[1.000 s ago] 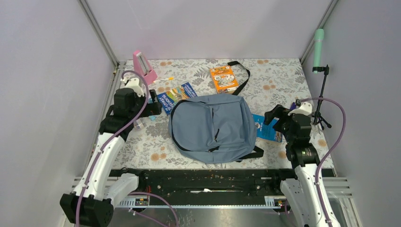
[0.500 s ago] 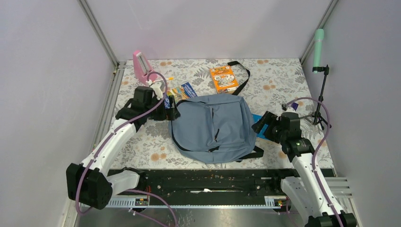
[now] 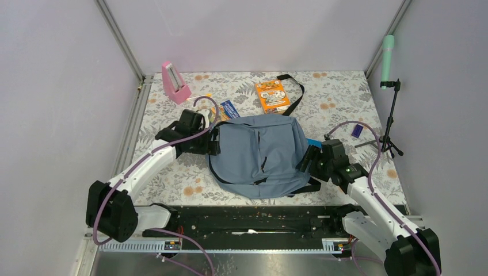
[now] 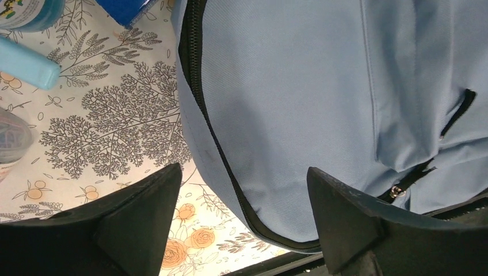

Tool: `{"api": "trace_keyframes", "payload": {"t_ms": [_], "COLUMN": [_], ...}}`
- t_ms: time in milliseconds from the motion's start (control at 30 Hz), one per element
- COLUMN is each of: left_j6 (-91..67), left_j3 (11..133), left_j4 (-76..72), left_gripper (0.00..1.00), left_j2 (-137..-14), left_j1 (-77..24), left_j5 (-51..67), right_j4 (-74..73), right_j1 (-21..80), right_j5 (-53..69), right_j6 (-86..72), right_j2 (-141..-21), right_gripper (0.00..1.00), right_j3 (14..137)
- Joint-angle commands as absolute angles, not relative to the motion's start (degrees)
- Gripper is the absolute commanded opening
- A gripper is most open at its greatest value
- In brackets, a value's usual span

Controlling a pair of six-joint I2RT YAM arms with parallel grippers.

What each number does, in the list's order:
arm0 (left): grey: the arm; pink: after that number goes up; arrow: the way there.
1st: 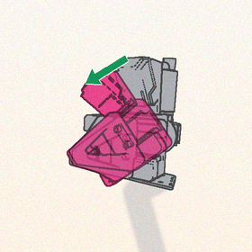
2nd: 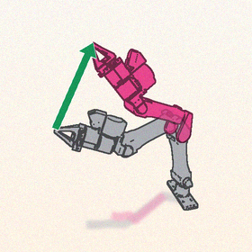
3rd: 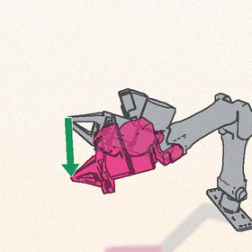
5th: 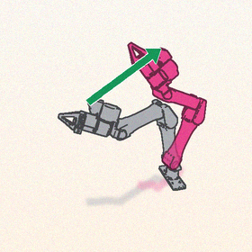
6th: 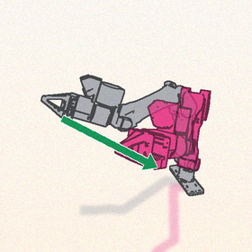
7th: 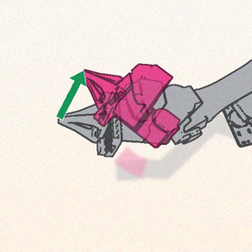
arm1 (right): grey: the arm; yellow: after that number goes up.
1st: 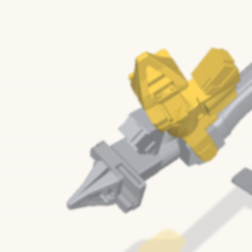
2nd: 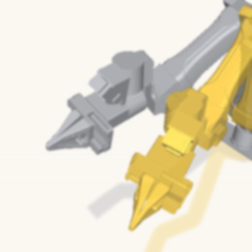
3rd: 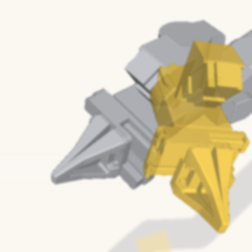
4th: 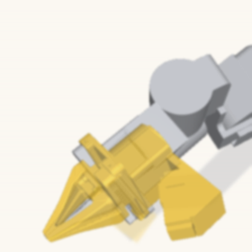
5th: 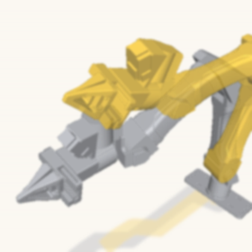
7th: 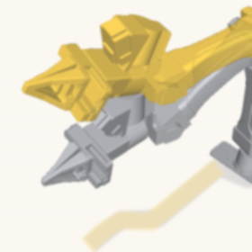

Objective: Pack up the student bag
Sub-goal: Adjust the student bag at the center of the board.

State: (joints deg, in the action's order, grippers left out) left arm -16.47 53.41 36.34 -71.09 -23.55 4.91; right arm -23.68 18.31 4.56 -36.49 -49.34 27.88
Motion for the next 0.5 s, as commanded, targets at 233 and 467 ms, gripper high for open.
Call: {"api": "trace_keyframes", "payload": {"t_ms": [233,467], "left_j6": [-16.08,-16.06], "left_j3": [53.44,53.45], "left_j4": [36.21,36.13], "left_gripper": [0.73,0.77], "left_j2": [-75.02,-77.02], "left_j1": [-23.55,-23.55], "left_j5": [1.22,2.71], "right_j4": [-21.01,-18.67], "right_j1": [20.41,21.15], "right_j5": [0.29,-0.53], "right_j6": [-36.04,-34.80], "right_j2": [-50.41,-51.18], "right_gripper": [0.67,0.61], "right_j3": [27.11,27.01]}}
